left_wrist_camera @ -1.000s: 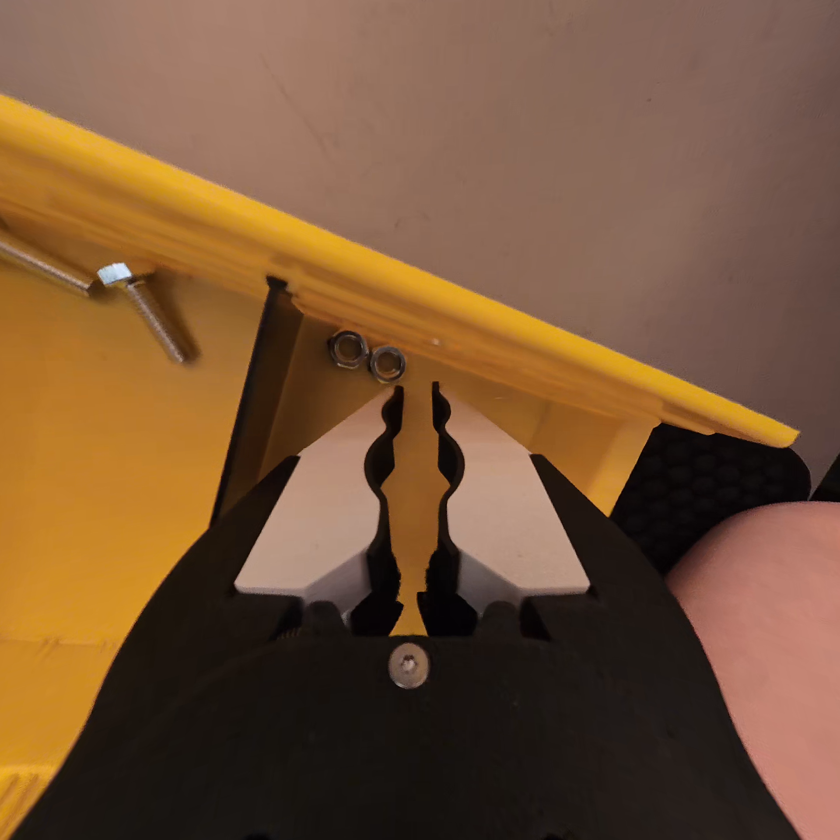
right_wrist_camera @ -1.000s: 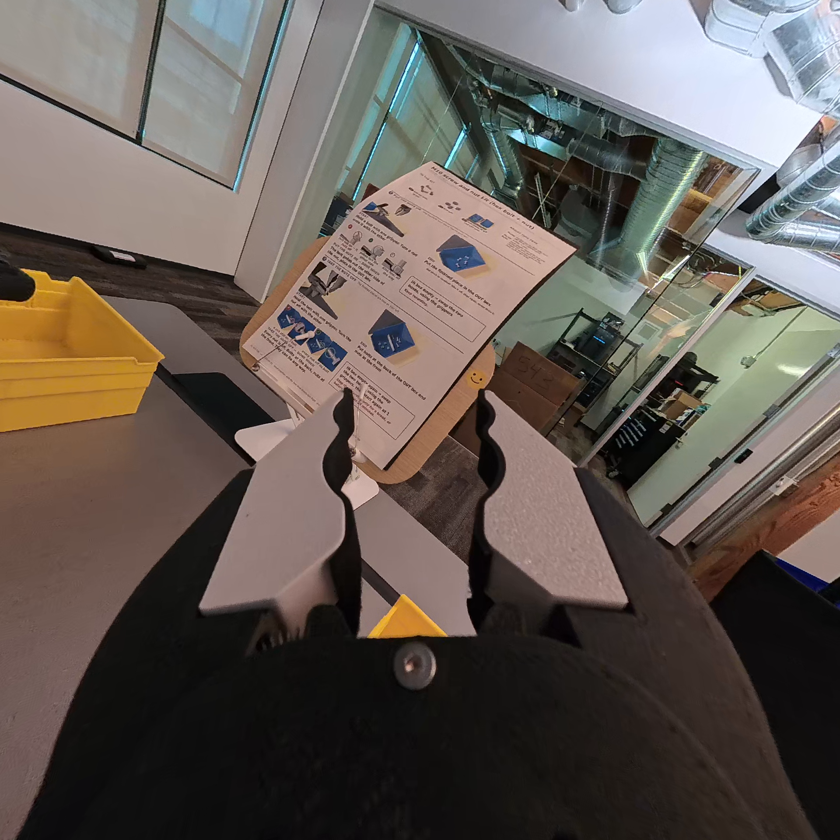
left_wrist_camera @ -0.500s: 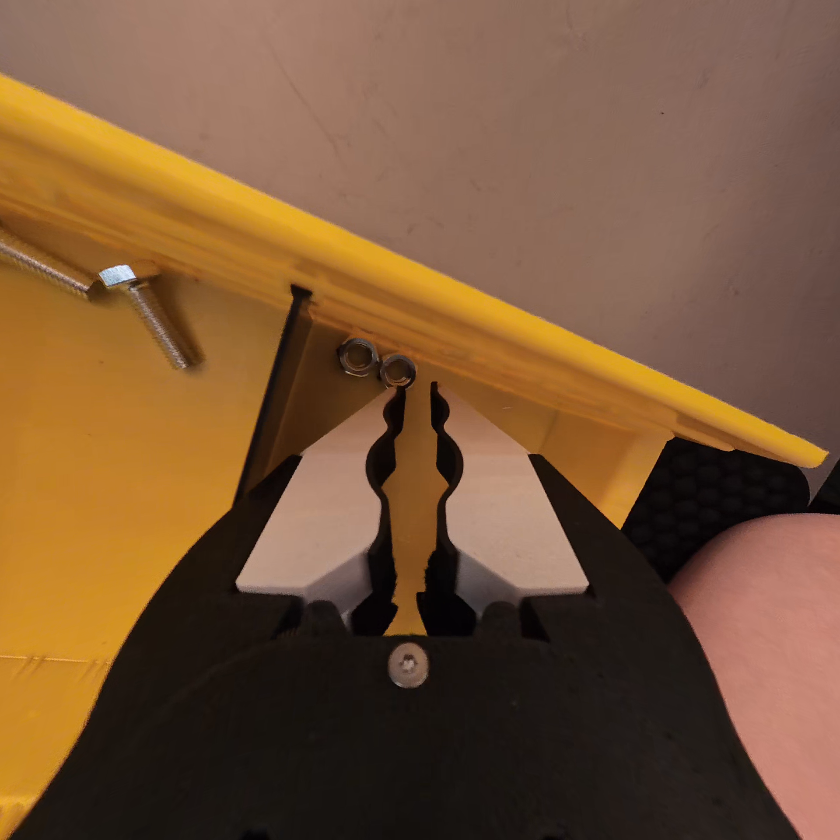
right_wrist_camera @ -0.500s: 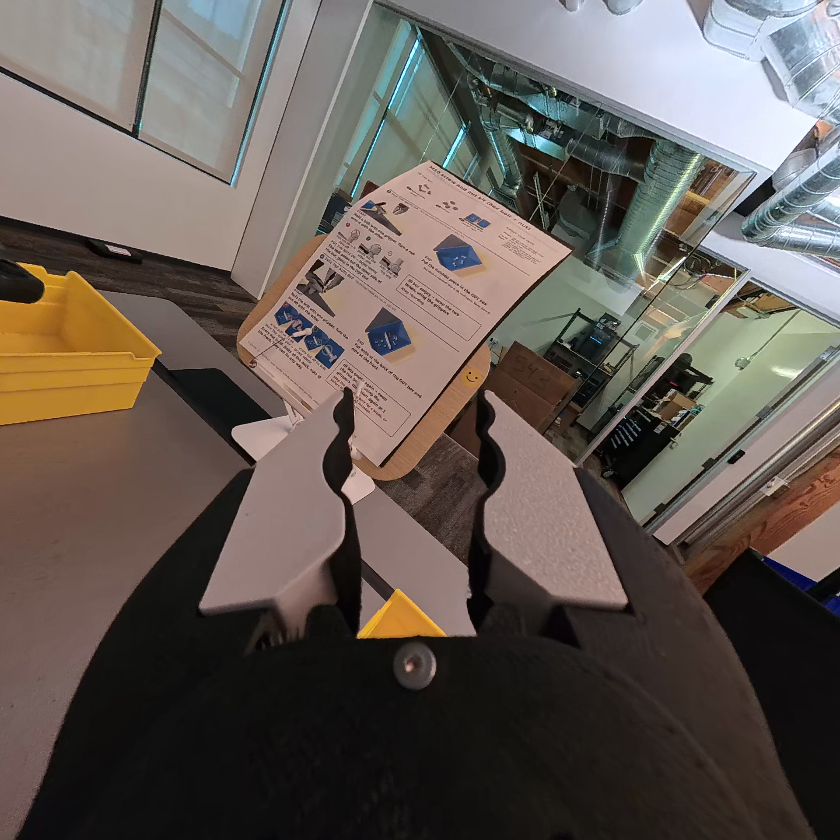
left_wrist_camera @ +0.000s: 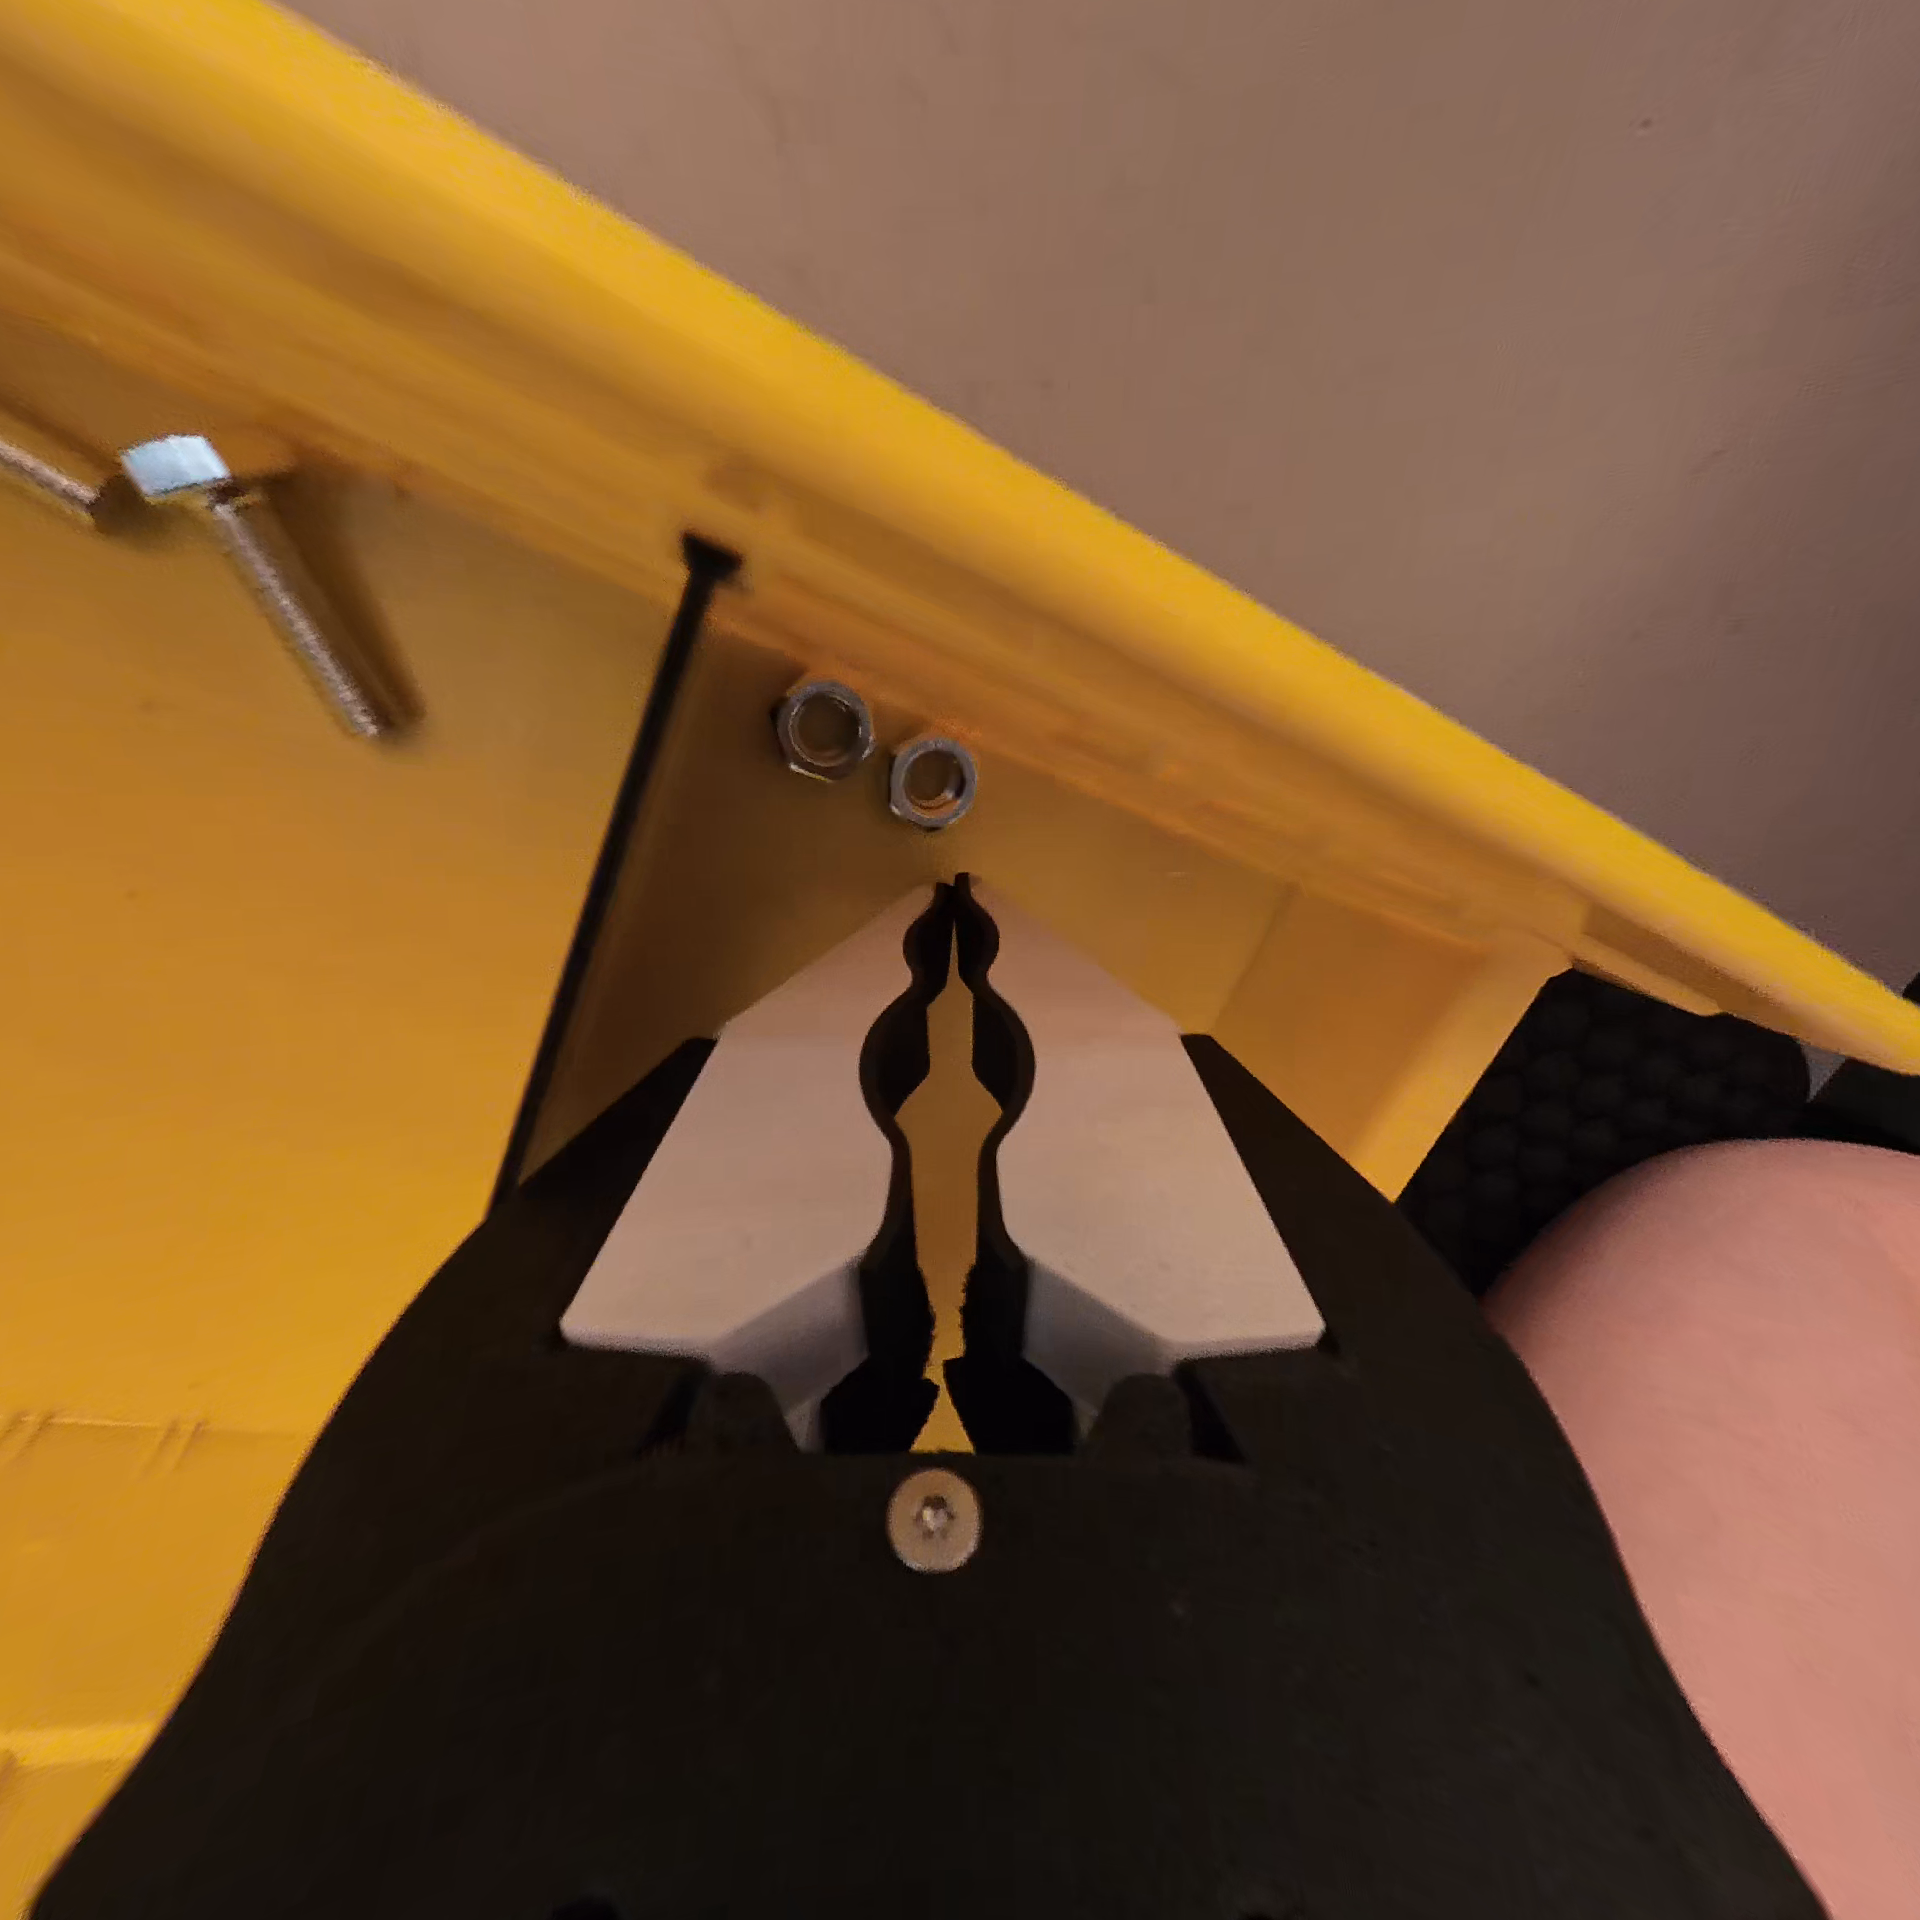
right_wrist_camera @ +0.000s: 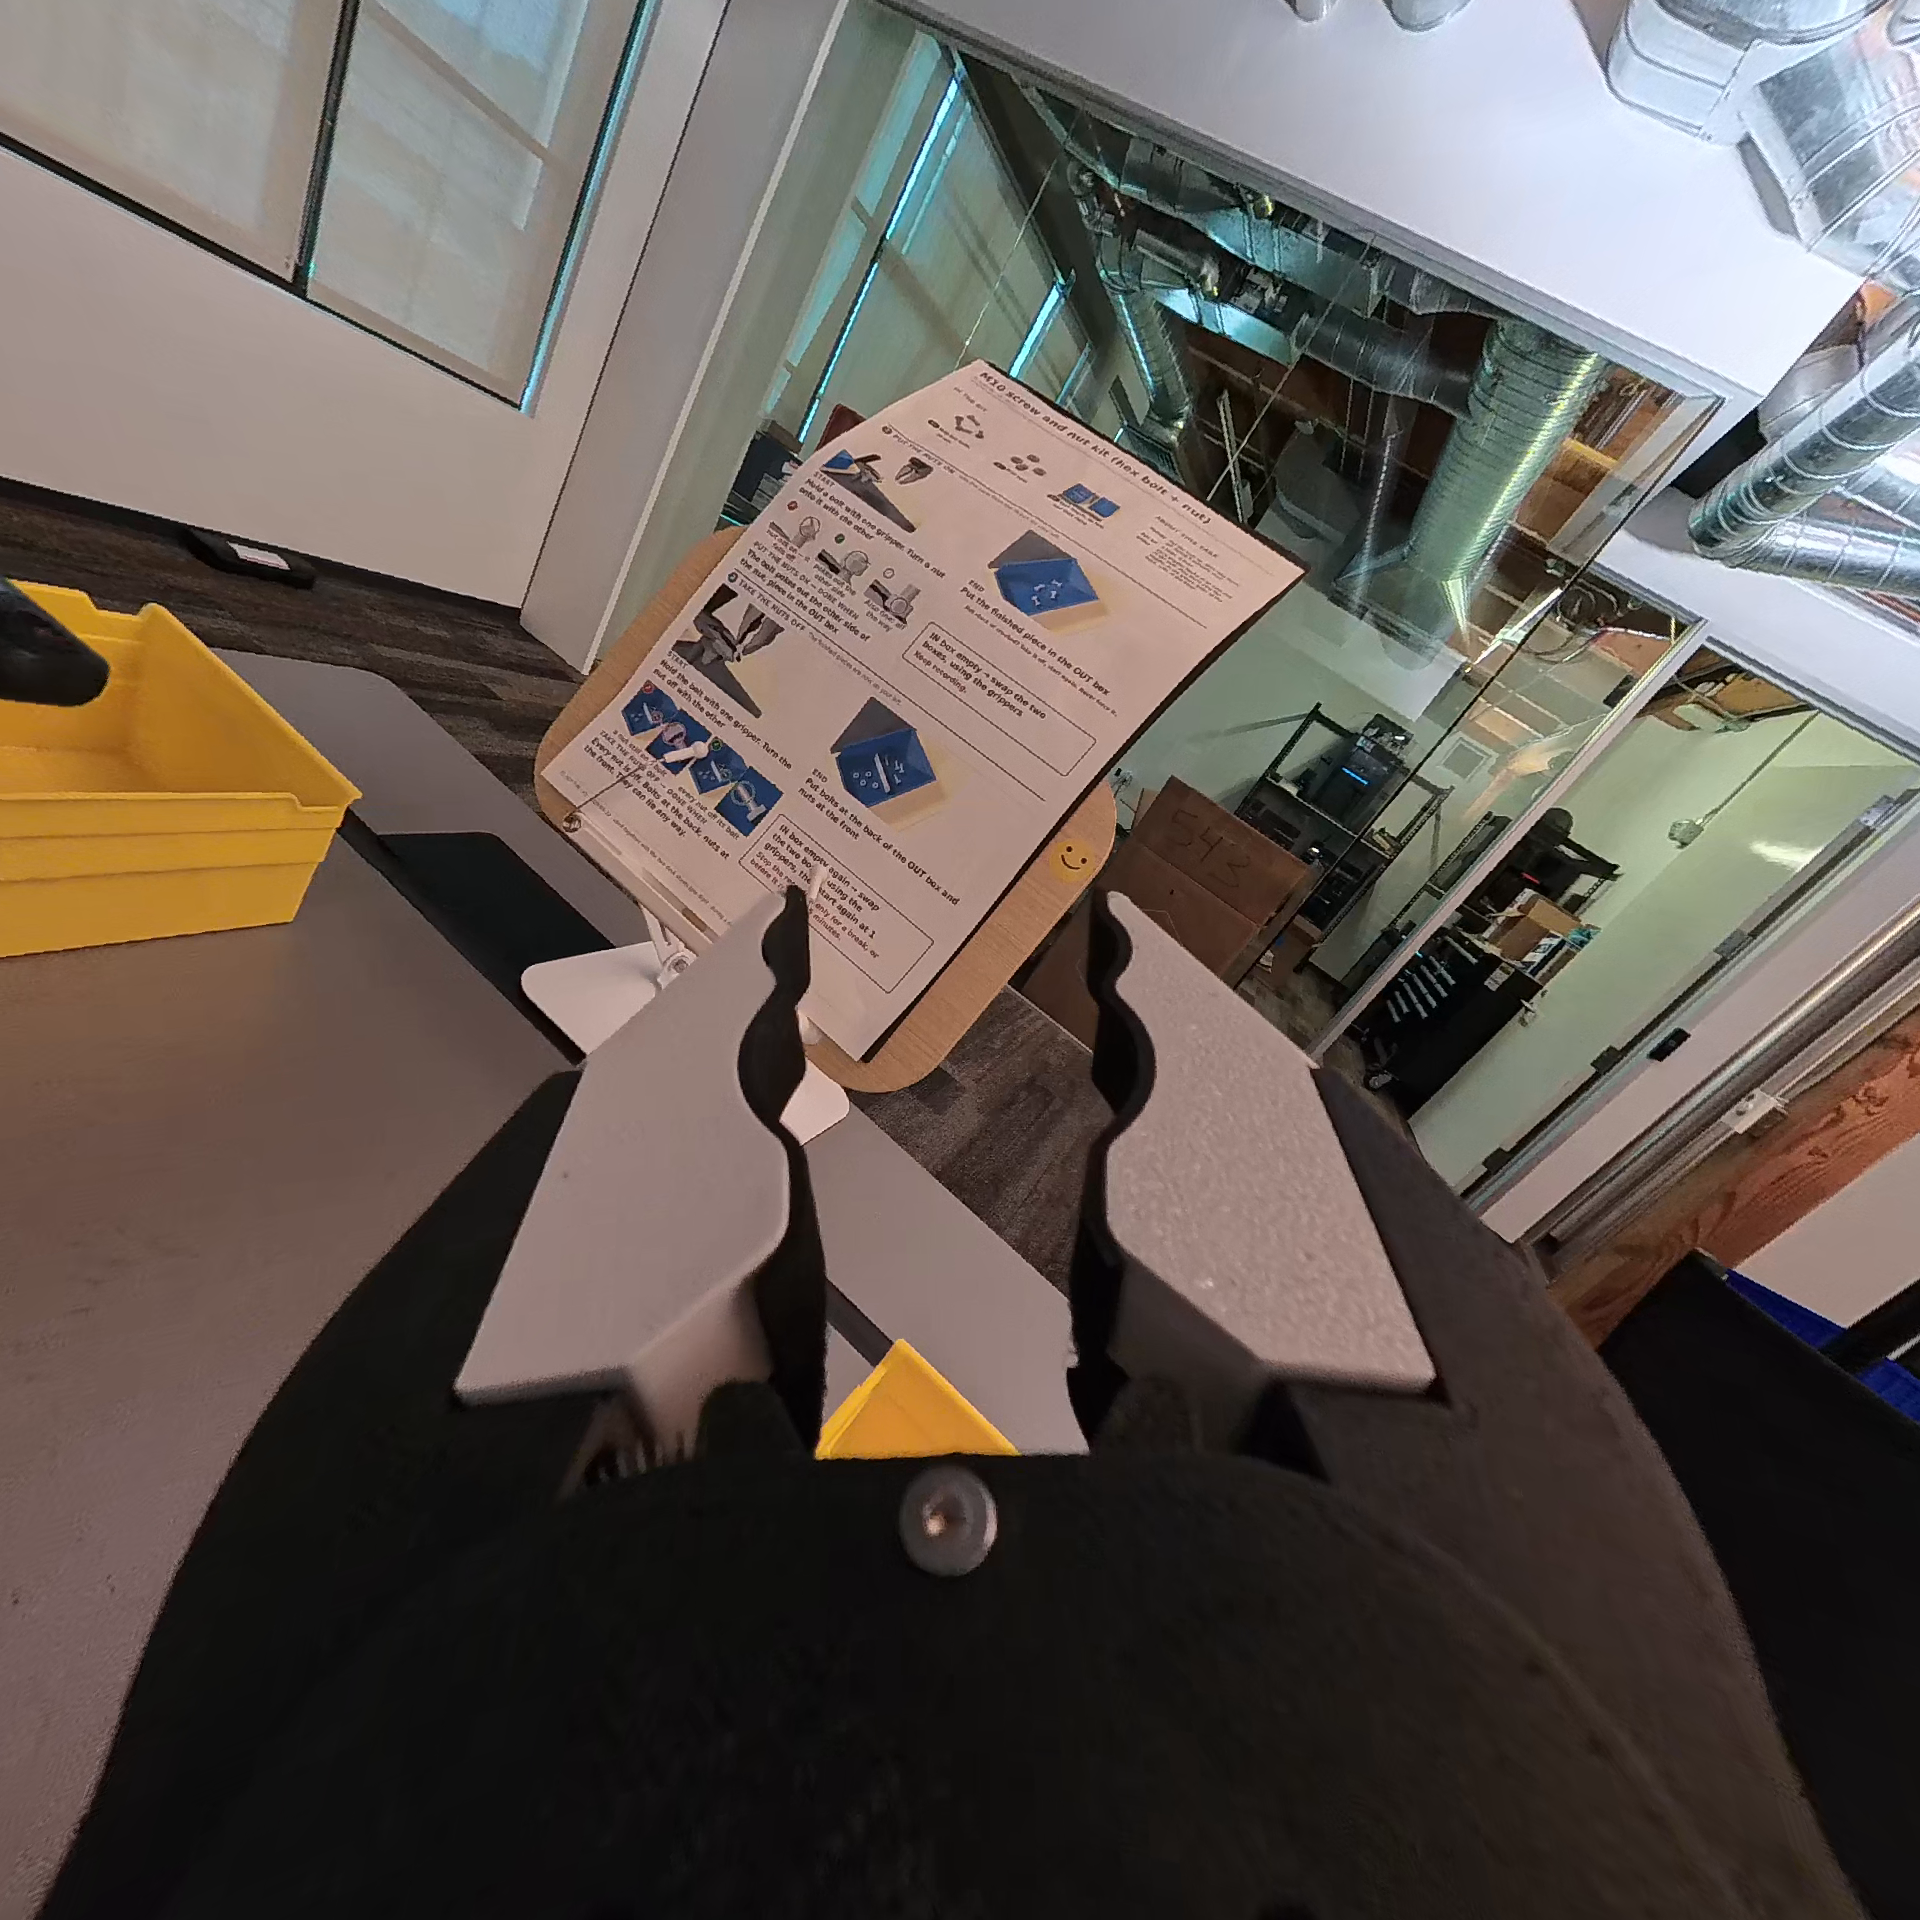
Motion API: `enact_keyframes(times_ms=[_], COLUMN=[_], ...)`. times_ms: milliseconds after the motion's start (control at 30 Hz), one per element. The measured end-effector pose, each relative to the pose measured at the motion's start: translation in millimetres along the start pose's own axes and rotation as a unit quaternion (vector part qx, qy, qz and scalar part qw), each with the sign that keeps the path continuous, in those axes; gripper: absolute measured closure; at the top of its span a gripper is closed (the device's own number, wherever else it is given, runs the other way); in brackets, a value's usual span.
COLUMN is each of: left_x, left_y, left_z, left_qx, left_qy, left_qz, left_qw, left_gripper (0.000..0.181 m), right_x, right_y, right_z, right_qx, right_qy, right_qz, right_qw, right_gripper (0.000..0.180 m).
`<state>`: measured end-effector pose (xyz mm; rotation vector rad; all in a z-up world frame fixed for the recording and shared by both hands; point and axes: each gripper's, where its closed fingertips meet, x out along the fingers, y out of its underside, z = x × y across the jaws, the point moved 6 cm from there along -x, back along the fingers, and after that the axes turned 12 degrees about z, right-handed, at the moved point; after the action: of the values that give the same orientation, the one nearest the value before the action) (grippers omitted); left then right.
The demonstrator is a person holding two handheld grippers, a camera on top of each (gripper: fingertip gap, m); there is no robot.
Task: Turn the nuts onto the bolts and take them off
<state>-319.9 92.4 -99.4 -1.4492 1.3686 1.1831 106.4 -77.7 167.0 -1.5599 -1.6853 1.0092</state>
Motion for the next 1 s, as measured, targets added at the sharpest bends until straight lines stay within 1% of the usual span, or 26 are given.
enact_keyframes(times_ms=[167,400,633,867,1000], left_x=[-14,-17,-18,-17,-15], left_y=[-4,-11,-16,-18,-16], left_z=[5,1,0,4,5], left_qx=[-0.037,-0.077,-0.117,-0.131,-0.111], left_qy=[-0.006,0.039,0.049,0.031,0.001], left_qz=[-0.036,-0.023,-0.009,0.003,0.019], left_qw=[0.999,0.996,0.992,0.991,0.994], left_gripper=[0.181,0.174,0.169,0.171,0.175], right_x=[1,-1,-4,-5,-6], right_y=[0,0,-1,-2,-2], right_z=[1,1,-1,-1,-1], right_qx=[-0.002,-0.010,-0.013,-0.019,-0.021], right_qy=[-0.002,0.003,0.007,0.010,0.011], right_qz=[0.002,0.005,0.003,0.005,0.001], right_qw=[1.000,1.000,1.000,1.000,1.000], right_gripper=[0.127,0.127,0.127,0.127,0.127])
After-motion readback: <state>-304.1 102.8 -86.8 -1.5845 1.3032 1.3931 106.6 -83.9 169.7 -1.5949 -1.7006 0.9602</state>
